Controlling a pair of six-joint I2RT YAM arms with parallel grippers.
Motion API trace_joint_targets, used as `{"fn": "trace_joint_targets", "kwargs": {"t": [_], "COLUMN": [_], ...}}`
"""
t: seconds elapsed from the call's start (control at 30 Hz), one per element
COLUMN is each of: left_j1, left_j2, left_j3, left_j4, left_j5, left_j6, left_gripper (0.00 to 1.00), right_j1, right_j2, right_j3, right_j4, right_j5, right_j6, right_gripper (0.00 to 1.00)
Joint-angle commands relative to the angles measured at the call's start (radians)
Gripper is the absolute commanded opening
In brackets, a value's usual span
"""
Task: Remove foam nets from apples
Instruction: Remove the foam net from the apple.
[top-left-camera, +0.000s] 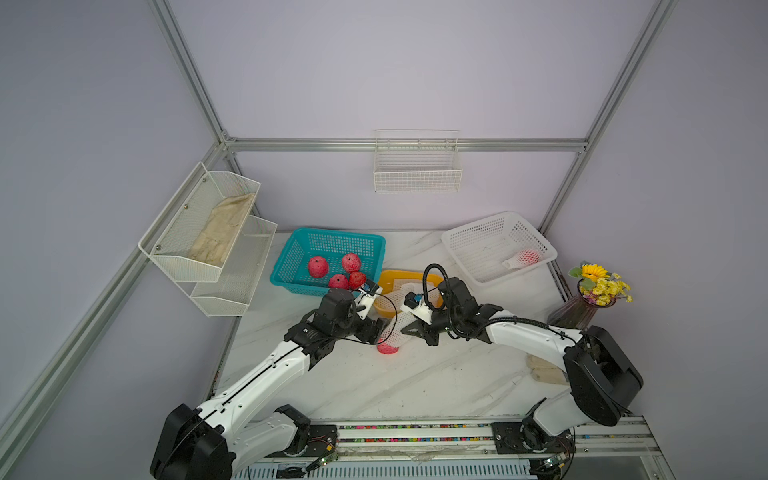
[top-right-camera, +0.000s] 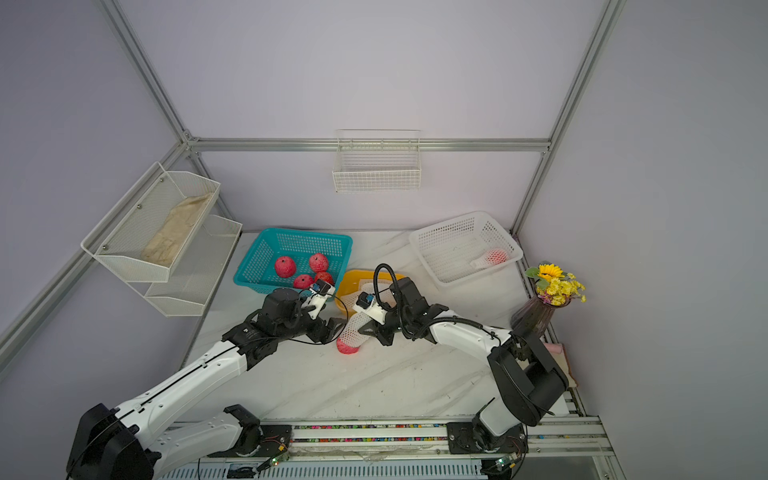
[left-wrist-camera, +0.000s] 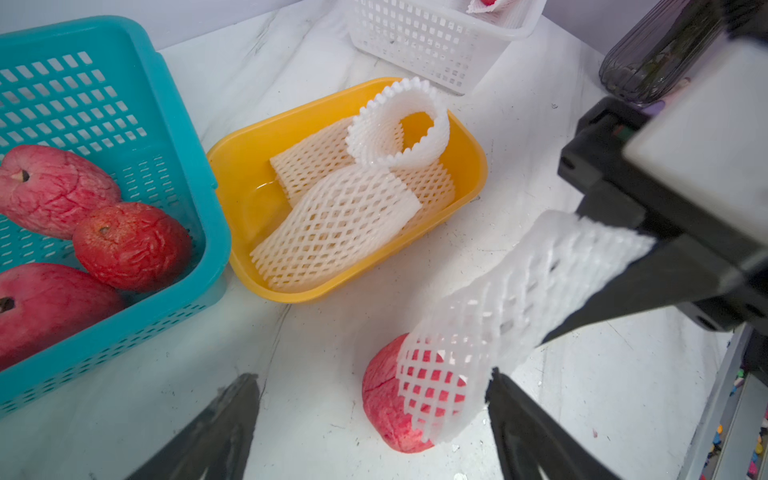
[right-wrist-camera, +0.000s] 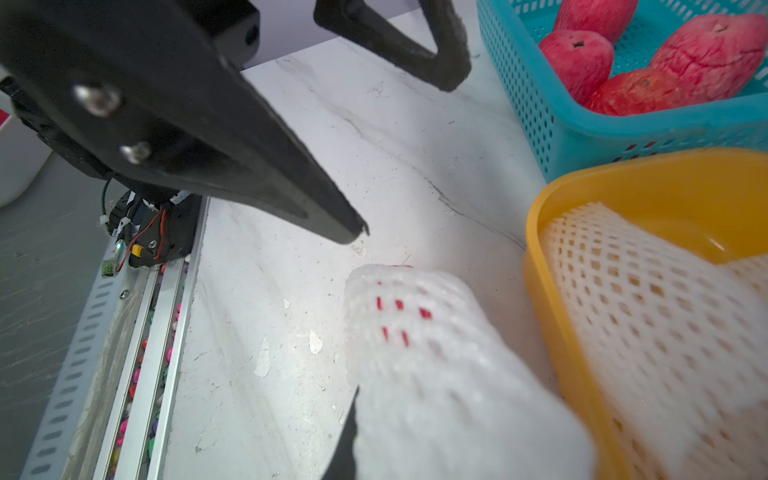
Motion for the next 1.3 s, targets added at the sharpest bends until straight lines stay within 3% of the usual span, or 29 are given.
{"fn": "trace_joint_targets", "kwargs": {"t": [0.0,0.6,1.1,1.27], "left_j1": [0.010,0.012,0.014,0.017], "left_j2": [-0.003,0.027,0.035,0.031], "left_j3": [-0.021,-0.029,-0.009,0.009], "left_j4": [-0.018,-0.025,-0.037,-0.056], "left_j5": [-0.021,-0.030,-0.029,-0.036], "left_j6": [-0.014,-0.013,-0.011,-0.008], "left_gripper": [0.87,0.89,0.90,0.90], "right_j1": [0.006,0.064,0.064,0.063], "right_j2": [-0.033,-0.012,-0.100,-0.182], "right_j3": [-0.012,-0.006,-0.027,0.017], "right_j4": [-0.043,-0.094,-0.094,-0.141], "right_j5": [0.021,0.061,0.093,0.193], "right_j6": [0.013,0.009,0.044,0.092], "right_gripper": [0.10,0.11,0.11,0.12]}}
